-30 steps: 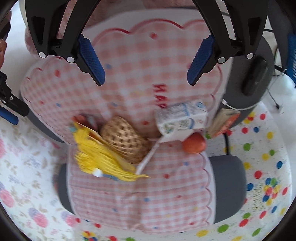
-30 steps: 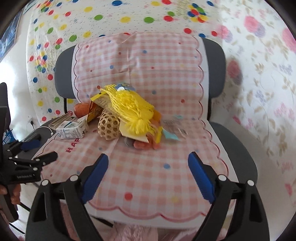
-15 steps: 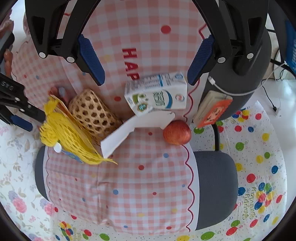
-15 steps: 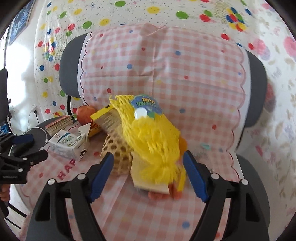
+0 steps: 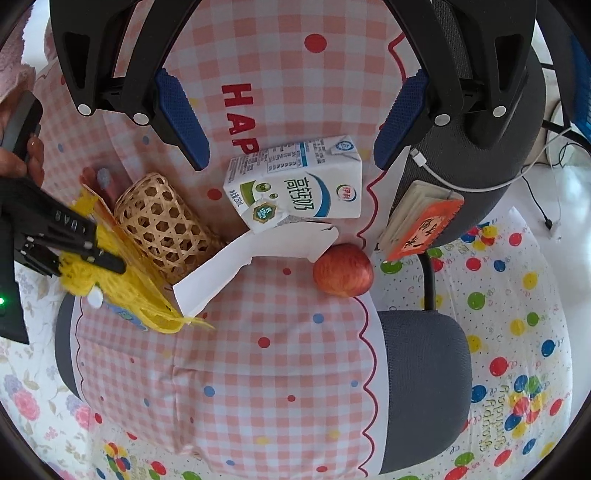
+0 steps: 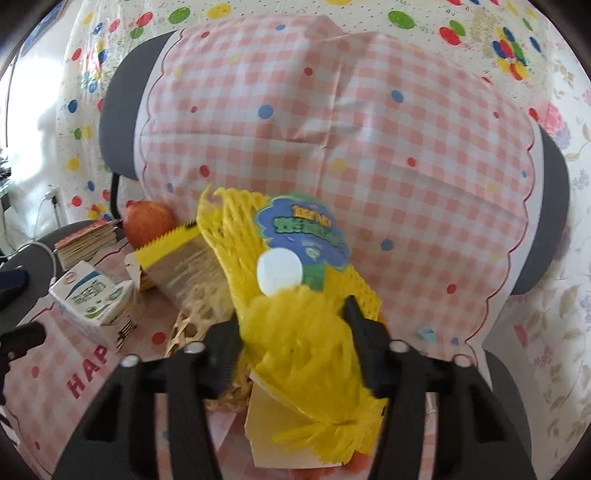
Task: Collect trash
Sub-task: 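Grasp the yellow mesh net with the right gripper while the left gripper grasps the snack wrapper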
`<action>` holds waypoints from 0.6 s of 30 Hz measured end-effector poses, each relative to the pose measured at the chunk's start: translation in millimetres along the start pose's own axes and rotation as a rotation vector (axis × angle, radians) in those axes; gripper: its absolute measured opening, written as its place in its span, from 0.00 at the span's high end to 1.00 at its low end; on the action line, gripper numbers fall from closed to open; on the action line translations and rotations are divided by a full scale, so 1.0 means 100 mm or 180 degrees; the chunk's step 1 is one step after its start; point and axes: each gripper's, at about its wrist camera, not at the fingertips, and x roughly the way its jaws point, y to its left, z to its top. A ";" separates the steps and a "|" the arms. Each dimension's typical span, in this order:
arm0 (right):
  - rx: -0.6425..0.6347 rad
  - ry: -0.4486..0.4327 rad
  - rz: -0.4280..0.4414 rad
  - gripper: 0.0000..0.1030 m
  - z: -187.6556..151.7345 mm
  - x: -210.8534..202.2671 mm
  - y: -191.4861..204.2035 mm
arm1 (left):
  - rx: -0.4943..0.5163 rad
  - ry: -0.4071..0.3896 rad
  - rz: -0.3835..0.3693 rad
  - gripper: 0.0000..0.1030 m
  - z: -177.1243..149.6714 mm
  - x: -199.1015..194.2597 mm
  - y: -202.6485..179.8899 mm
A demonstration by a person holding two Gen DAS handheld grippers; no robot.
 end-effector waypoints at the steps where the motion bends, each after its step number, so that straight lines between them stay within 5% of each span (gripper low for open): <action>1: 0.0033 -0.0068 -0.0017 0.64 0.02 -0.08 -0.03 | 0.0000 -0.0003 0.0006 0.13 -0.01 -0.01 0.01; 8: 0.0500 -0.0516 -0.0324 0.73 0.01 -1.02 -0.47 | 0.0057 -0.0085 -0.0053 0.13 -0.03 -0.19 -0.08; 18: 0.0749 -0.0157 -0.0448 0.72 -0.68 -1.32 -0.64 | 0.0205 -0.0224 -0.0505 0.14 0.14 -0.20 -0.57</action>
